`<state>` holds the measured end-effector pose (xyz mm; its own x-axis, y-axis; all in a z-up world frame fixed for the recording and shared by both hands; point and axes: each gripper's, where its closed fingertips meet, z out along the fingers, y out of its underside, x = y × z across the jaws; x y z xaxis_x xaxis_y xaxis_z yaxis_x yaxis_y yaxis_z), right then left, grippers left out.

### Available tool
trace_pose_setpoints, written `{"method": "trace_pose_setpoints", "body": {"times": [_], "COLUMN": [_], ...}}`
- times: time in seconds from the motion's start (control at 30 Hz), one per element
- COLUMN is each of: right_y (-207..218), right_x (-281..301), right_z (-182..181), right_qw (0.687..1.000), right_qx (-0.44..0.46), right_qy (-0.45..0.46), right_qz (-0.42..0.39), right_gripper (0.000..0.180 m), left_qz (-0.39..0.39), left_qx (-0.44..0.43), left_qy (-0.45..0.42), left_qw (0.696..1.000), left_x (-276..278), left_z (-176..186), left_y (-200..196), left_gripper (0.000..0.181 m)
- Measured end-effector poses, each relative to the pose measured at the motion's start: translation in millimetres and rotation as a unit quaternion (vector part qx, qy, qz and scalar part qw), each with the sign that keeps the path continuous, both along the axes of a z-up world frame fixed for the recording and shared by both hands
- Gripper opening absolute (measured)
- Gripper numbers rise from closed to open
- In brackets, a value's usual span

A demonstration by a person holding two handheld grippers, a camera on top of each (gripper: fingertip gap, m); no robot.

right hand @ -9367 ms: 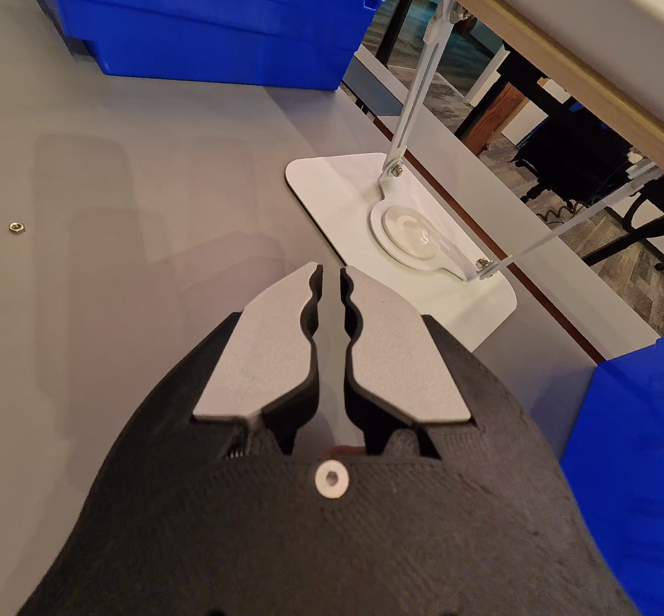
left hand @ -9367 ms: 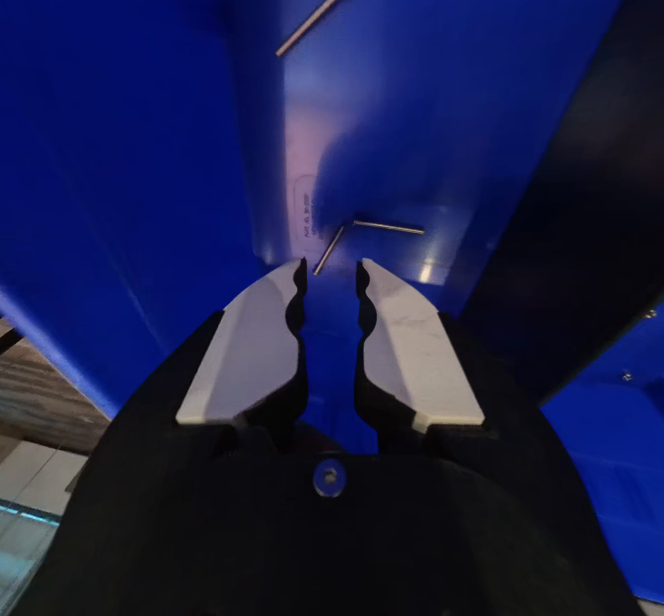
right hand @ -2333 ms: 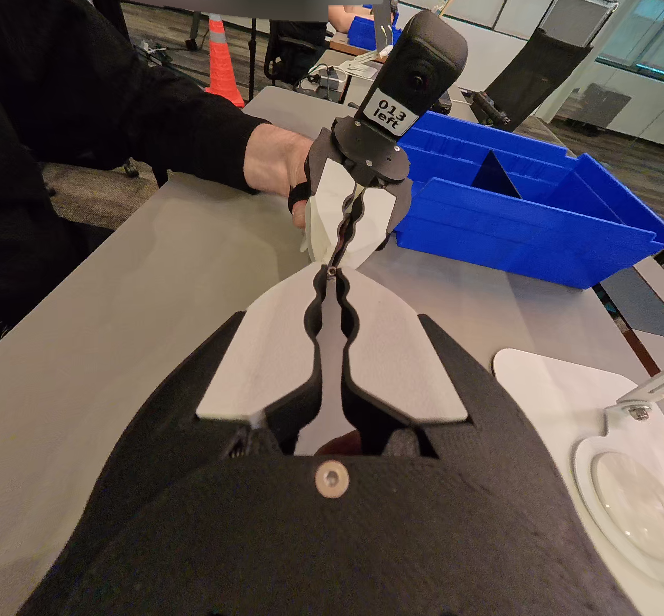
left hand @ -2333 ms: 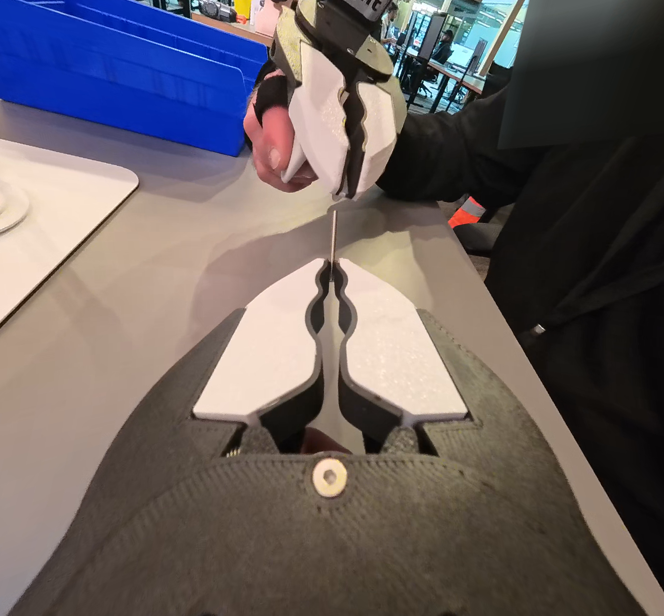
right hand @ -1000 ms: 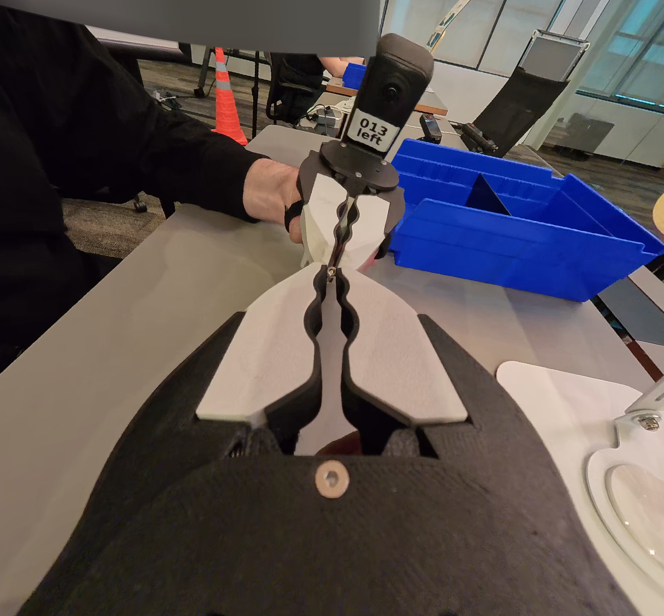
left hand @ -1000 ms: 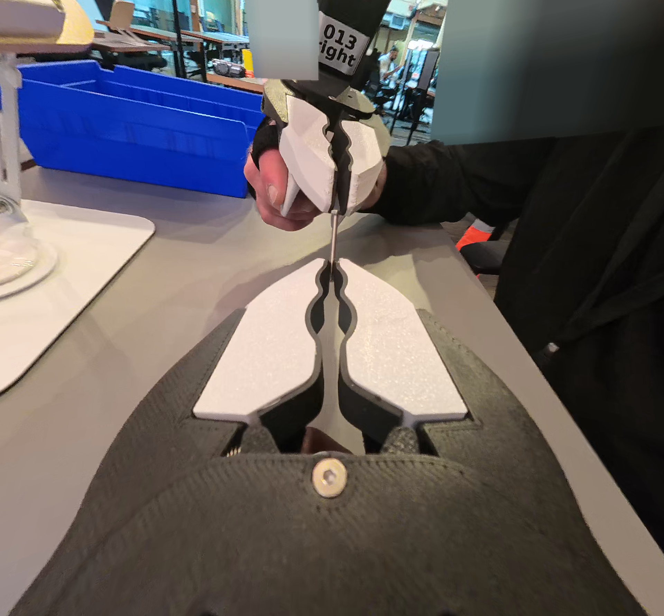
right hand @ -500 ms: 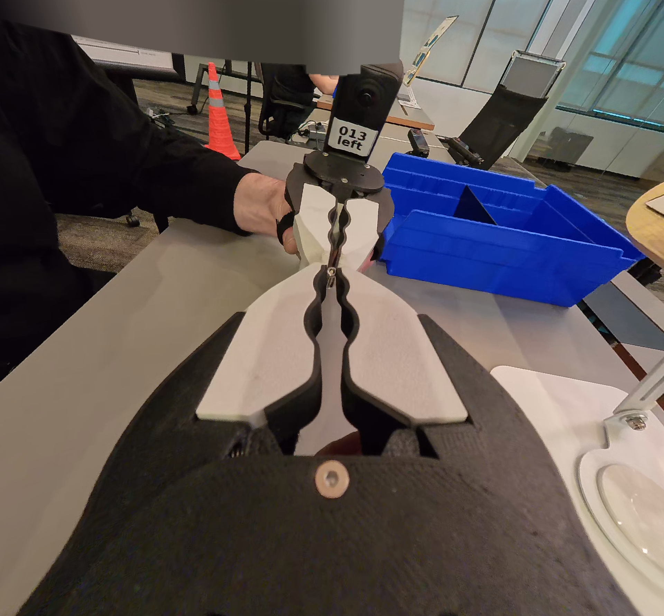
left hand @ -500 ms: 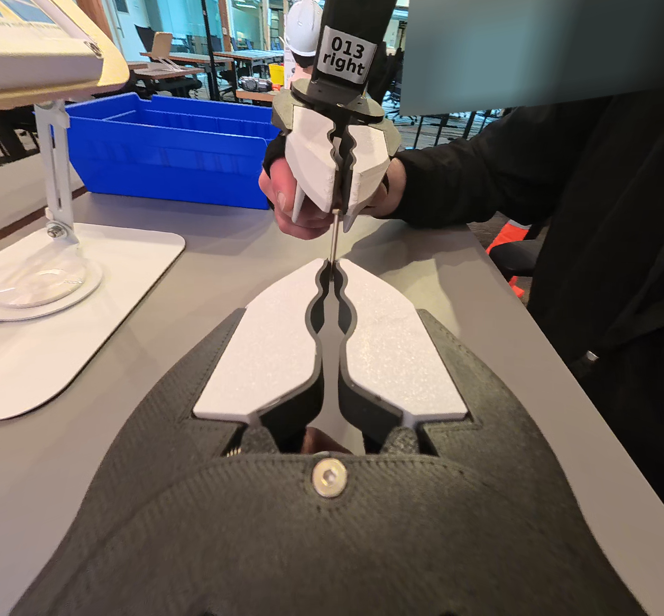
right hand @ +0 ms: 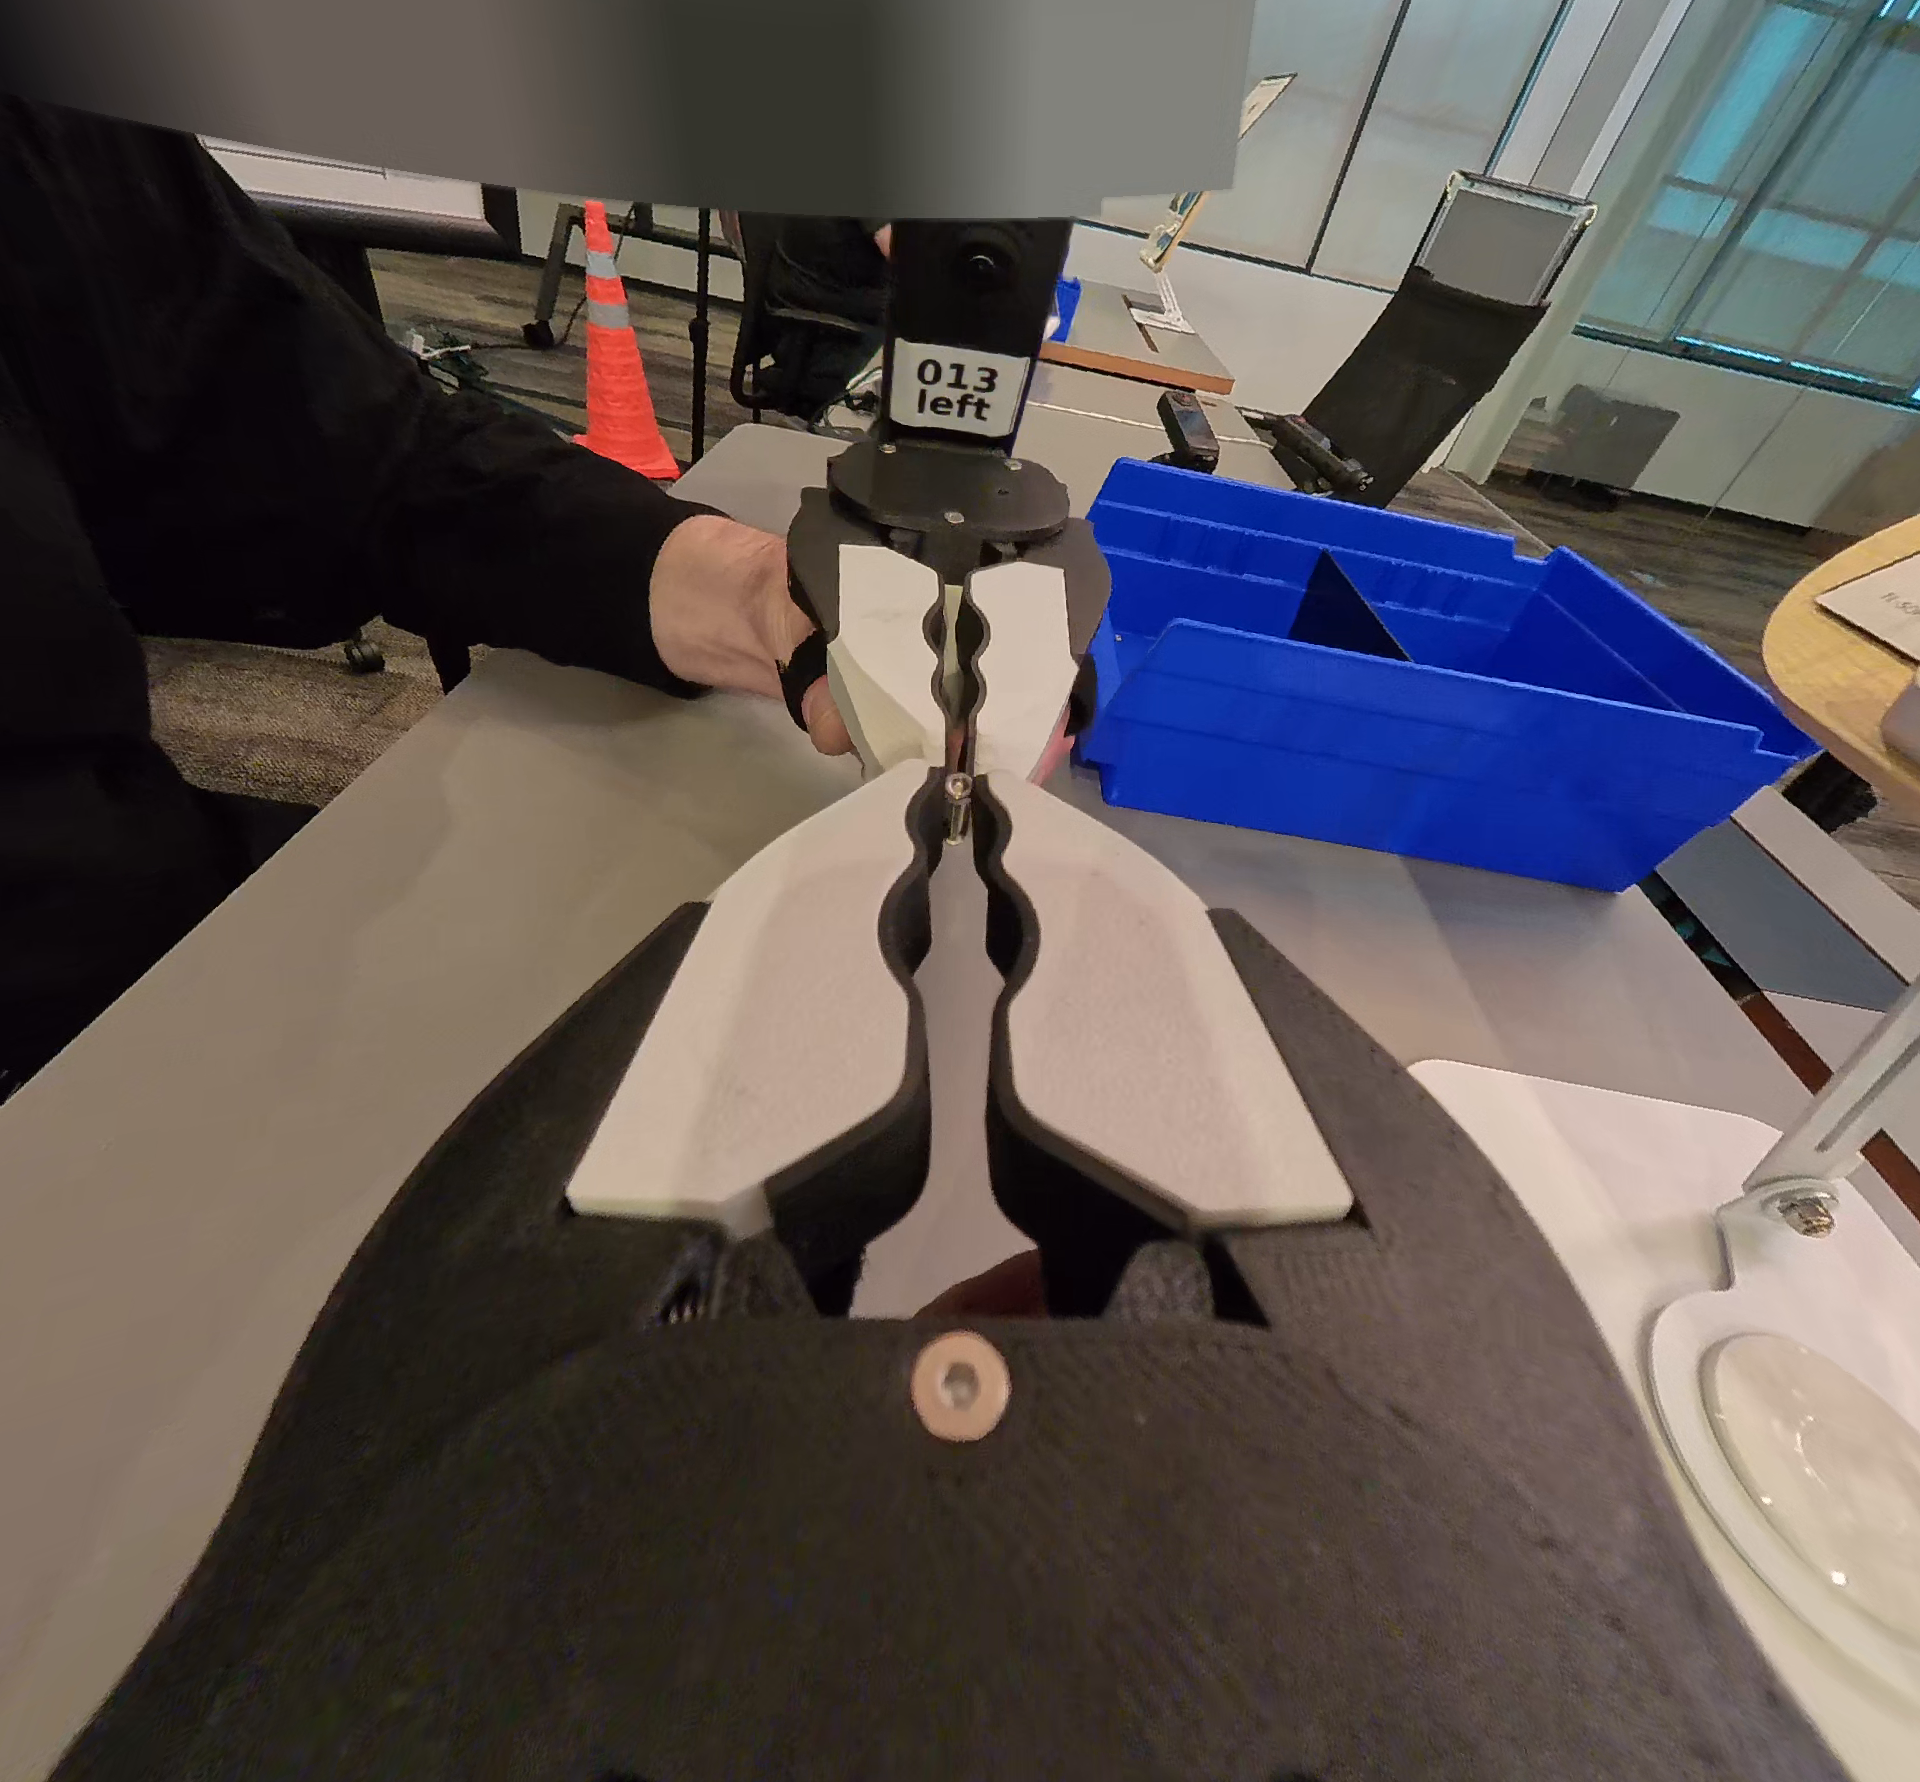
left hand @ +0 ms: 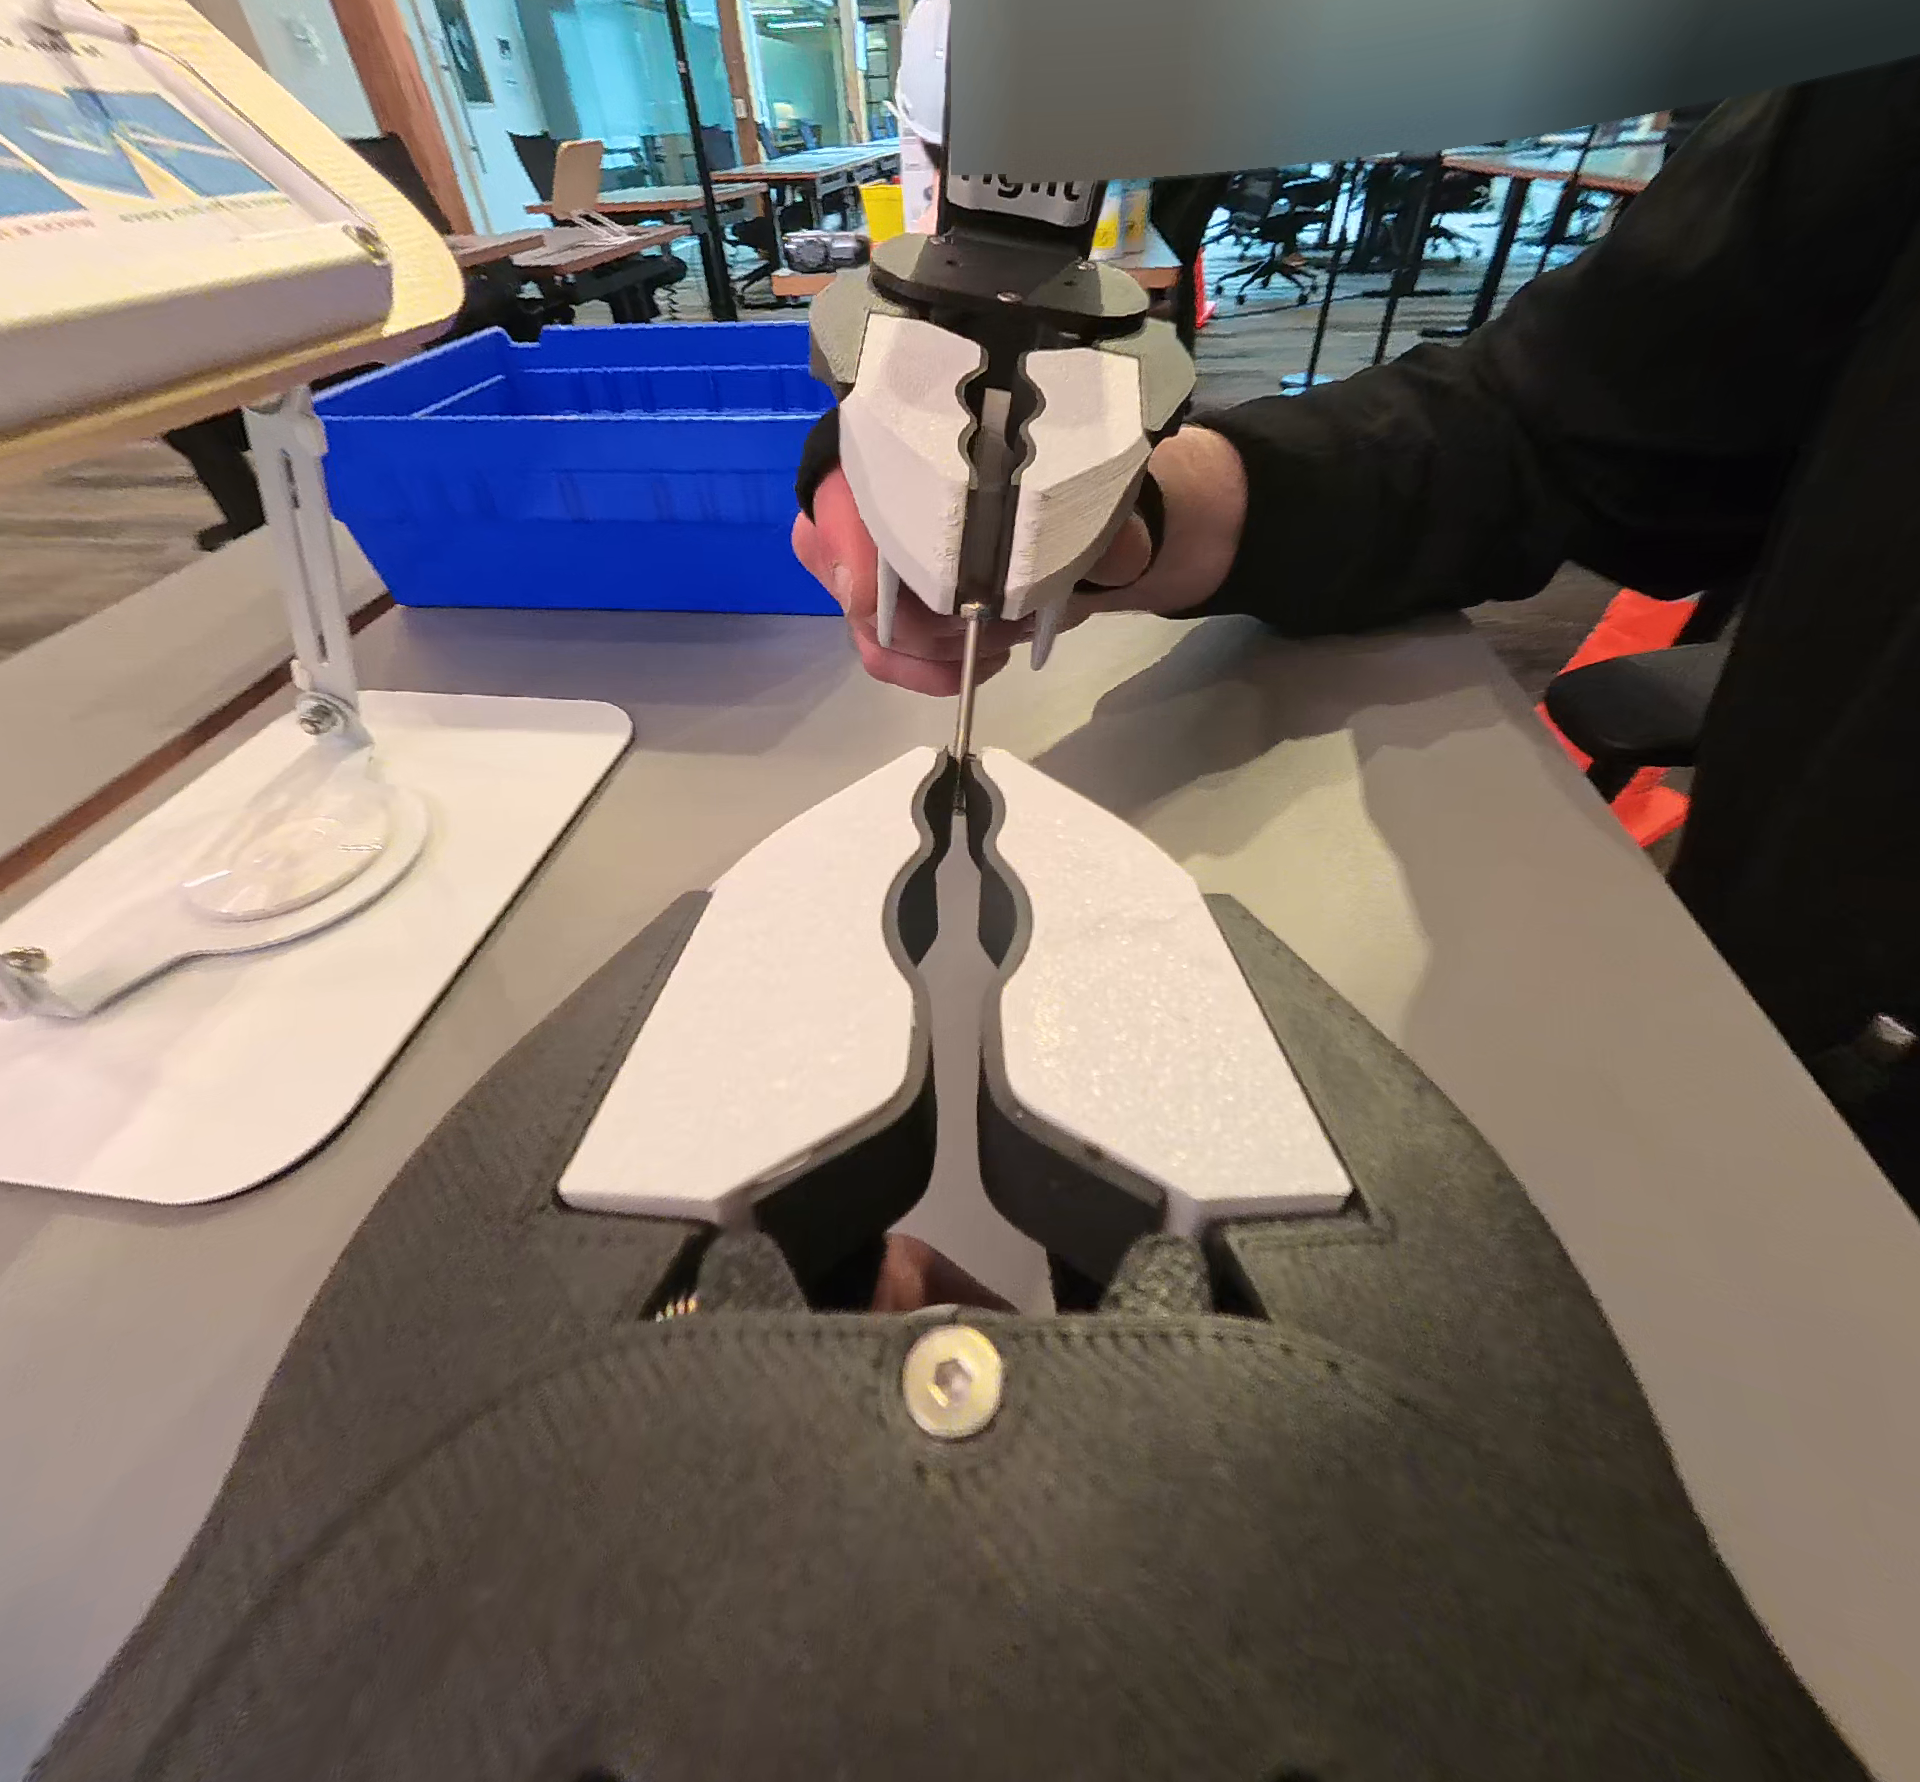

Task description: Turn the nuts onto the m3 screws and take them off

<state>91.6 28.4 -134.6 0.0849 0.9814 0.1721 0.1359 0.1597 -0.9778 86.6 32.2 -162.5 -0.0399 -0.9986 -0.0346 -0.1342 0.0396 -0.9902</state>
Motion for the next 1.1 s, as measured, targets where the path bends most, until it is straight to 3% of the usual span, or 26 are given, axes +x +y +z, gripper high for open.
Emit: {"method": "trace_pose_setpoints", "body": {"times": [1.1], "right_y": [9.3], "right_x": [8.4], "right_z": [11.8], "right_qw": [0.999], "right_qx": [0.002], "right_qy": [0.035], "right_qz": [-0.033], "right_gripper": [0.005], "left_qz": [0.127], "left_qx": [0.16], "left_qy": [-0.001], "left_qw": [0.979], "left_x": [4.1], "left_z": [16.6], "left_y": [14.8], "left_gripper": [0.001]}}
